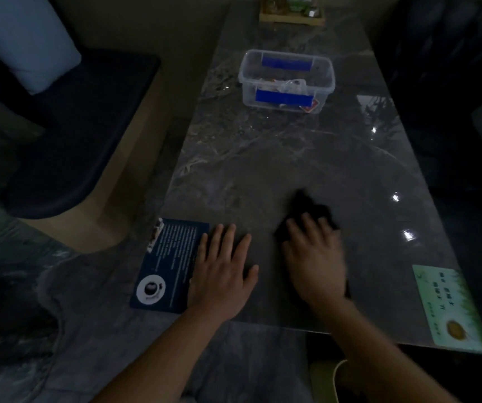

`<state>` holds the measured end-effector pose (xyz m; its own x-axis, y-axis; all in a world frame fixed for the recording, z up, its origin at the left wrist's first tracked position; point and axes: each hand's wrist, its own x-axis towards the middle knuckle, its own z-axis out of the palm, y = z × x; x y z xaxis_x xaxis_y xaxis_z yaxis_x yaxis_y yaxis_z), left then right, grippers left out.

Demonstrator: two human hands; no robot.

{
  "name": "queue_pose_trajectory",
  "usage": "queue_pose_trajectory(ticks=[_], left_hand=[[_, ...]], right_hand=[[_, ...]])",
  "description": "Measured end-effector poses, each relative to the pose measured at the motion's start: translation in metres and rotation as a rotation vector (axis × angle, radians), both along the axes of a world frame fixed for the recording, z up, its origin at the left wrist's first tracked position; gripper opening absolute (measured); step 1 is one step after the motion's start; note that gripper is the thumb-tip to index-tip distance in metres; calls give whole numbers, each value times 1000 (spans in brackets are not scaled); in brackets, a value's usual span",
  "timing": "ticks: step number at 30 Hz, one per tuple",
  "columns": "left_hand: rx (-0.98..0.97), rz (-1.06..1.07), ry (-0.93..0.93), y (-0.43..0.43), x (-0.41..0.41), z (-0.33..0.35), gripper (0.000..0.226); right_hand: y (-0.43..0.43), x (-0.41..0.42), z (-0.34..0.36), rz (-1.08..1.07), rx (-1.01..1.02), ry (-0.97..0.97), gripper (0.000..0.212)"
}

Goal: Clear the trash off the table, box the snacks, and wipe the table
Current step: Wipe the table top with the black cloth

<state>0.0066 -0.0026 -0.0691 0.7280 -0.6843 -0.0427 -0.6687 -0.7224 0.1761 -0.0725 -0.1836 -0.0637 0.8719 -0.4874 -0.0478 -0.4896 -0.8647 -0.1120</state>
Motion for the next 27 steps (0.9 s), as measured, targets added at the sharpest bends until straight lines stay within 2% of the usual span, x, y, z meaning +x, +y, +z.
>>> queue_pose_trajectory(ticks=[3, 5, 6, 8, 10, 12, 14, 17, 20, 23, 25, 27], left_hand=[[-175, -27, 89, 13, 17, 5, 59], [-214, -2, 1, 30, 43, 7, 55], [-174, 34, -45, 38, 57, 7, 55], [-40, 120, -41, 51, 75, 5, 63], [18, 169, -14, 54, 79, -3, 71], [3, 169, -22, 53, 77, -6, 74], [-9, 163, -30, 55, 76, -7, 75], [-29, 152, -24, 58, 77, -8, 76], [-94, 167, -11, 57, 77, -8, 72], [-151, 186, 12, 58, 77, -6, 63], [-216, 212, 30, 59, 75, -5, 57], [-250, 223, 31, 61, 74, -5, 51]], right_hand=[[23, -15, -4, 307, 28, -28, 53], [-15, -8, -5, 315, -22, -9, 56], [-36, 0, -5, 233, -54, -7, 59], [-58, 24, -1, -71, 8, 9, 58], [-34, 51, 1, -252, 65, -14, 55], [18, 67, -2, -114, 66, -31, 54], [69, 64, -6, 155, 51, -36, 54], [82, 48, -6, 372, 52, -23, 54], [31, 80, -3, 281, -18, 4, 55], [13, 147, 11, 60, 112, 27, 56], [41, 158, 8, 140, 114, 4, 54], [70, 130, -5, 349, 39, -20, 53]])
